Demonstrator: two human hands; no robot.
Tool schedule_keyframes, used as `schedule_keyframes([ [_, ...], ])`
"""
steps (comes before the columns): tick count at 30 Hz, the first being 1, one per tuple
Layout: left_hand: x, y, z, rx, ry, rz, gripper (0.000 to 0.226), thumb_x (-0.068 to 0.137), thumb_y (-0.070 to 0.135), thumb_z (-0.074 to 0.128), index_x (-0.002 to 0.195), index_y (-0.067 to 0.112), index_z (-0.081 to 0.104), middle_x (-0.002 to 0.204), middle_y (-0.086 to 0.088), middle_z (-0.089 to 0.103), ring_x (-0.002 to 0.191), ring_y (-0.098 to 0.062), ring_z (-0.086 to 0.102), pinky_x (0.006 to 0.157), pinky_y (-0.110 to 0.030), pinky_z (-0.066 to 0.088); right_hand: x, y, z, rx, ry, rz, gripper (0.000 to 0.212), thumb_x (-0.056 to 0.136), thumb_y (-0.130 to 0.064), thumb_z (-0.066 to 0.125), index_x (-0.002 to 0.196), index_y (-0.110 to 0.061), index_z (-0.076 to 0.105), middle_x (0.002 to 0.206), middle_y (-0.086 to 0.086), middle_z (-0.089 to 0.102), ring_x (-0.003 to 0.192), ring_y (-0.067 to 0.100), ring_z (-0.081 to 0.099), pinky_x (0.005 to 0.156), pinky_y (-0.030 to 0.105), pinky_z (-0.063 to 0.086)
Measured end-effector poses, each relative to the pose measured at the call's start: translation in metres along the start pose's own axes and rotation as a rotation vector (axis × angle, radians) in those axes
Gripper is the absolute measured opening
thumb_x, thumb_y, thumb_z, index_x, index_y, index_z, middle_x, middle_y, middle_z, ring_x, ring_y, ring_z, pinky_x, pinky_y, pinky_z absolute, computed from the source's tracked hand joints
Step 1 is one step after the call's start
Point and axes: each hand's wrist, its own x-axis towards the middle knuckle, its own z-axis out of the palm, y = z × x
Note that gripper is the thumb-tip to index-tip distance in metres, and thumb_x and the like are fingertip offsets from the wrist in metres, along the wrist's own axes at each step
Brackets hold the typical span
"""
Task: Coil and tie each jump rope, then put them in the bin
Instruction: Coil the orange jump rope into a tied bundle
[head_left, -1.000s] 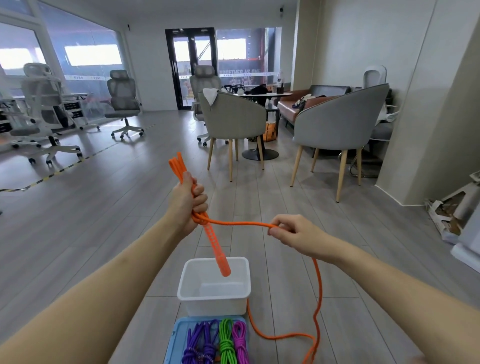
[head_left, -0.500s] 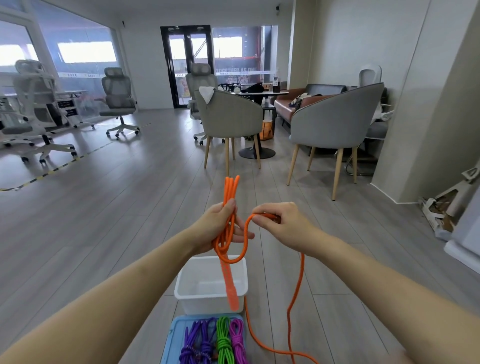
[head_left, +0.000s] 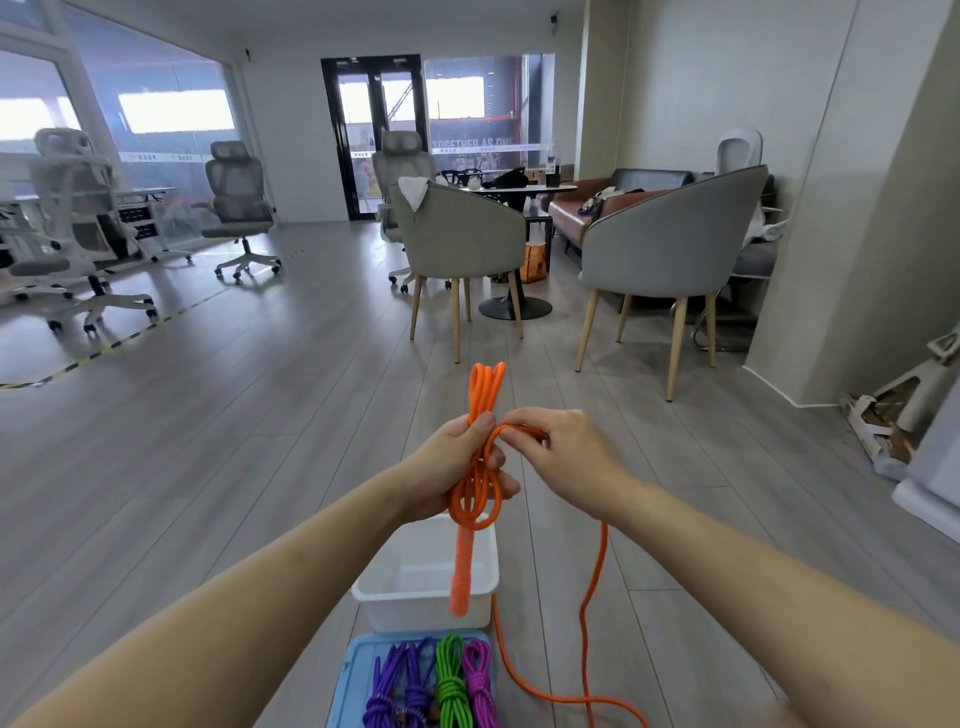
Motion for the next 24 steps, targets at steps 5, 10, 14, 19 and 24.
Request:
schedule_keyframes([
  [5, -0.002, 0.0, -0.002, 0.186, -0.013, -0.059, 0.026, 0.109, 0.042, 0.043, 0.106, 0.016, 0.044, 0.069, 0.002, 0.038, 0.054, -0.012, 0.037, 0.059, -0.034, 0.054, 0.001, 0.011, -0.003, -0.138, -0.04, 0.029, 0.023, 0.1, -0.052, 0.056, 0.1, -0.035, 0.07, 0.071, -0.017, 0.061, 0.069, 0.006, 0.059, 0.065, 0.036, 0.054],
  [10, -0.008, -0.003, -0.017, 0.517, -0.168, -0.161, 0.023, 0.105, 0.036, 0.057, 0.101, 0.014, 0.049, 0.064, 0.003, 0.039, 0.054, -0.012, 0.036, 0.052, -0.027, 0.048, 0.004, 0.036, -0.024, -0.383, -0.004, 0.121, 0.03, 0.106, -0.048, 0.045, 0.098, -0.028, 0.066, 0.075, -0.009, 0.064, 0.068, 0.014, 0.061, 0.062, 0.035, 0.052],
  [14, -0.008, 0.0, -0.019, 0.296, -0.052, -0.078, 0.027, 0.107, 0.036, 0.05, 0.086, 0.019, 0.046, 0.06, 0.005, 0.031, 0.049, -0.011, 0.029, 0.046, -0.025, 0.039, -0.001, 0.052, -0.032, -0.353, 0.05, 0.217, 0.039, 0.106, -0.05, 0.043, 0.083, -0.023, 0.058, 0.064, -0.005, 0.059, 0.058, 0.018, 0.057, 0.052, 0.034, 0.04],
  [19, -0.005, 0.016, -0.04, -0.207, 0.262, 0.145, 0.026, 0.107, 0.035, 0.047, 0.085, 0.021, 0.046, 0.056, 0.007, 0.033, 0.04, -0.005, 0.032, 0.041, -0.02, 0.04, -0.005, 0.063, -0.037, 0.062, 0.093, 0.389, 0.044, 0.105, -0.053, 0.042, 0.081, -0.023, 0.064, 0.06, -0.004, 0.05, 0.052, 0.014, 0.045, 0.053, 0.039, 0.036],
  [24, -0.011, 0.005, -0.06, -0.351, 0.334, 0.15, 0.026, 0.108, 0.037, 0.047, 0.089, 0.019, 0.048, 0.064, 0.003, 0.042, 0.044, -0.007, 0.038, 0.045, -0.022, 0.045, 0.0, 0.033, -0.03, 0.32, 0.076, 0.427, 0.021, 0.108, -0.026, 0.045, 0.098, -0.018, 0.062, 0.067, 0.0, 0.048, 0.053, 0.009, 0.039, 0.048, 0.027, 0.032],
])
